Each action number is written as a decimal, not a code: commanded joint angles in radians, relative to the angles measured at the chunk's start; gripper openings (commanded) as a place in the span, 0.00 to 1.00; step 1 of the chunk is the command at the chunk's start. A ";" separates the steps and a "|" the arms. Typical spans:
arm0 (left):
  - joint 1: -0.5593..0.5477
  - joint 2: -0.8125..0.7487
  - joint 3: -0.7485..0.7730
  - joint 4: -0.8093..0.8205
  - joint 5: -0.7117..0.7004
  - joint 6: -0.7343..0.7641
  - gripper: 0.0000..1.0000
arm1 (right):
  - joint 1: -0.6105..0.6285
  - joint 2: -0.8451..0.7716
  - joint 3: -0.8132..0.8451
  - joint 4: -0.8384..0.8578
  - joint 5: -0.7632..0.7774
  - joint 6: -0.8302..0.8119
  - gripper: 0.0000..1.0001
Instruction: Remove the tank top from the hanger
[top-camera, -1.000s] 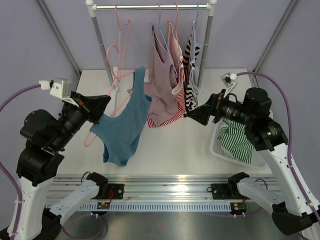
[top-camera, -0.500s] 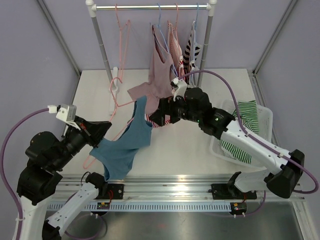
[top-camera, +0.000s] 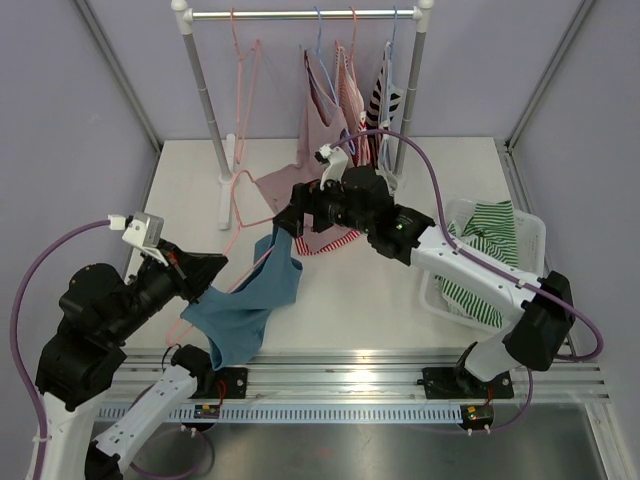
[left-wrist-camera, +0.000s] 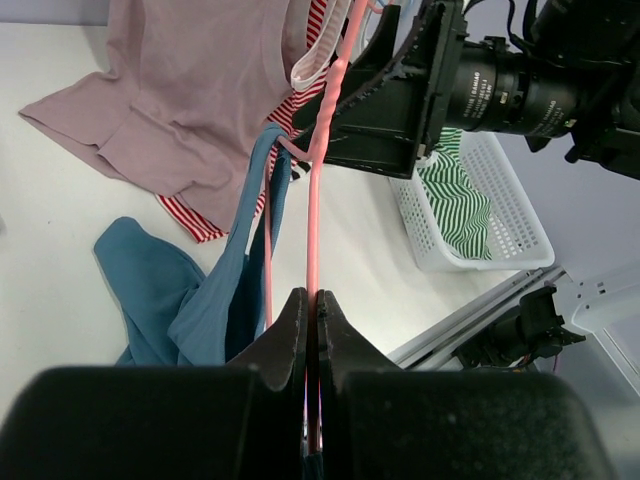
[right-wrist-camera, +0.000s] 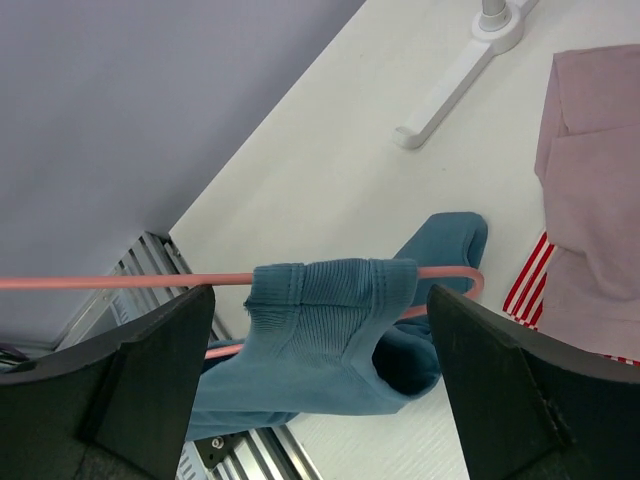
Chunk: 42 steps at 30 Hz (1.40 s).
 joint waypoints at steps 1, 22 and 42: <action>0.002 -0.015 0.027 0.061 0.046 -0.012 0.00 | 0.009 0.019 0.061 0.041 0.037 -0.040 0.93; 0.002 0.020 0.055 0.098 0.073 -0.028 0.00 | 0.009 0.001 -0.056 0.145 -0.033 -0.025 0.77; 0.002 0.014 0.056 0.039 0.072 0.013 0.00 | -0.079 0.001 -0.040 -0.089 0.347 -0.132 0.00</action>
